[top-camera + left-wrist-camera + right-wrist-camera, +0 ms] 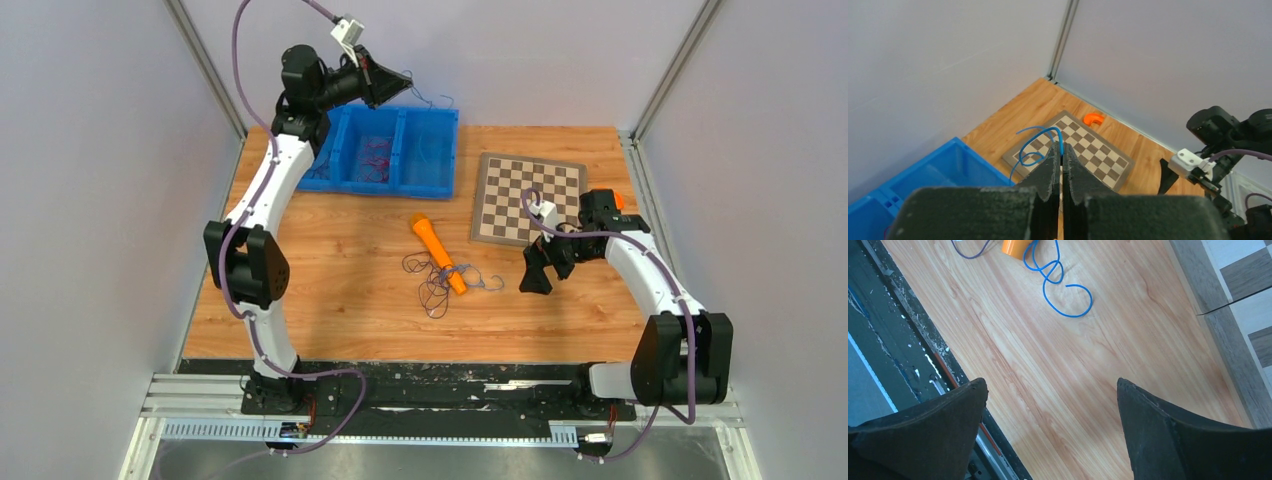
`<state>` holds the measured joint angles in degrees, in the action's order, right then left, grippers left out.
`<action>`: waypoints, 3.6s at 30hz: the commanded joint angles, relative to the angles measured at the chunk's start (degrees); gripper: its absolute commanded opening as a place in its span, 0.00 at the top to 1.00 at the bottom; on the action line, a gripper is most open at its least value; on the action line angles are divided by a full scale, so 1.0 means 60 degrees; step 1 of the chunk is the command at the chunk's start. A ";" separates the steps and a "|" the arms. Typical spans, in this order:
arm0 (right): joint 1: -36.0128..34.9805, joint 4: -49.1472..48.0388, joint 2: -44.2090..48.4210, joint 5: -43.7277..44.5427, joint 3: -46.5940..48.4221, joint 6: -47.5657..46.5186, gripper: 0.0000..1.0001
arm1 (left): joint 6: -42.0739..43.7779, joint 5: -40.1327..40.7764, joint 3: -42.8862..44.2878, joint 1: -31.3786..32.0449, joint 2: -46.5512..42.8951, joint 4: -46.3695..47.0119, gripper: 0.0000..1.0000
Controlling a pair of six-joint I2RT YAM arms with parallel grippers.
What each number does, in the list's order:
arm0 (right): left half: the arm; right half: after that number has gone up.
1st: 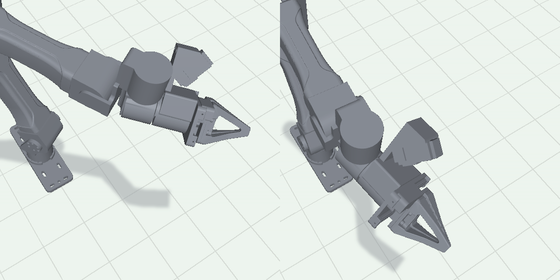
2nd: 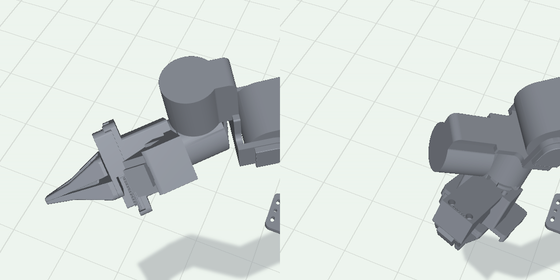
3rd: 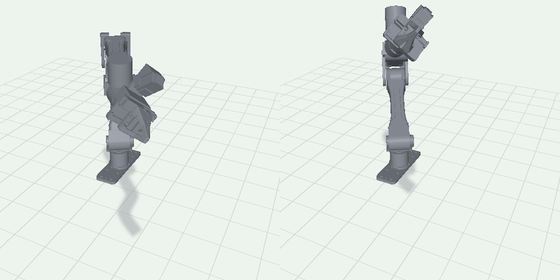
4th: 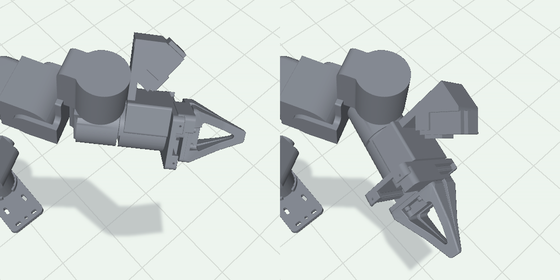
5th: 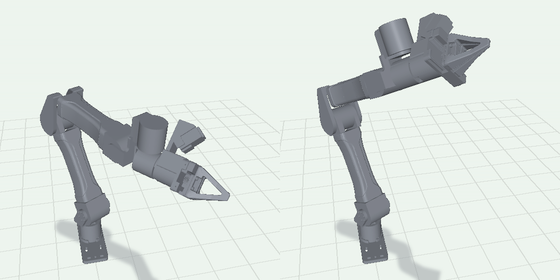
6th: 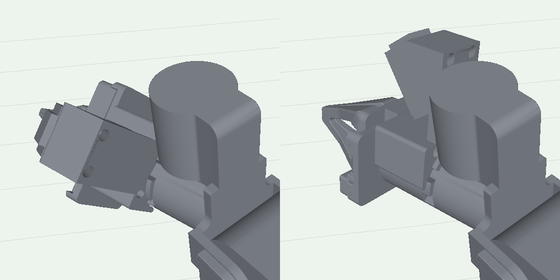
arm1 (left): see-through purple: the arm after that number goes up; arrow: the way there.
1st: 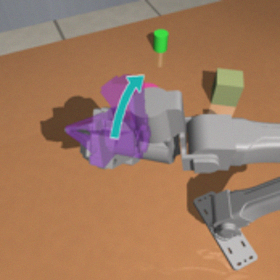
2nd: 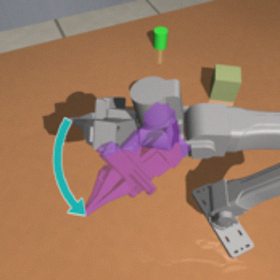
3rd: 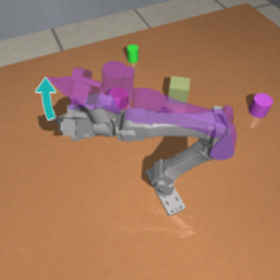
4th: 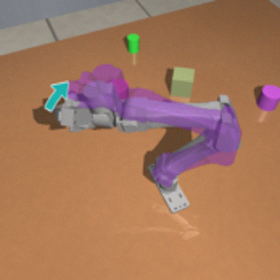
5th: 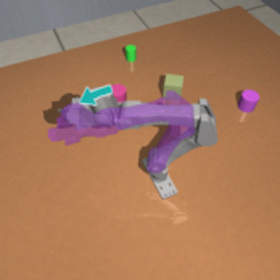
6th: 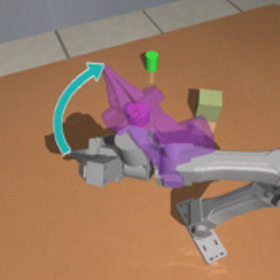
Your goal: Untangle the cables
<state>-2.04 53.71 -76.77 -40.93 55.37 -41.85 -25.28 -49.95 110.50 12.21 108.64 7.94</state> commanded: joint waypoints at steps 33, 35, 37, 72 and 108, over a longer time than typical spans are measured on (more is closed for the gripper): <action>0.0238 0.0084 -0.0369 -0.0444 0.0455 0.0148 0.00 | 0.3183 0.5326 0.3010 -0.0247 0.2378 -0.0798 1.00; 0.0238 0.0099 -0.0332 -0.0424 0.0445 0.0134 0.00 | 0.3321 0.5336 0.2975 -0.0225 0.2354 -0.0843 1.00; 0.0238 0.0107 -0.0301 -0.0381 0.0444 0.0130 0.00 | 0.3484 0.5354 0.2872 -0.0181 0.2278 -0.0766 1.00; 0.0225 0.0381 -0.0340 -0.0906 0.0775 0.0119 0.00 | 0.2788 0.3318 0.2111 0.0431 0.1693 -0.4085 0.04; -0.3805 -0.3434 -0.2824 0.0713 0.1575 0.1788 1.00 | 0.1696 -0.0155 -0.8812 -0.0829 -0.7393 -0.3896 0.04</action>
<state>-24.84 34.46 -101.82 -34.94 65.19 -30.87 -13.76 -49.01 58.00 7.99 66.26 -17.69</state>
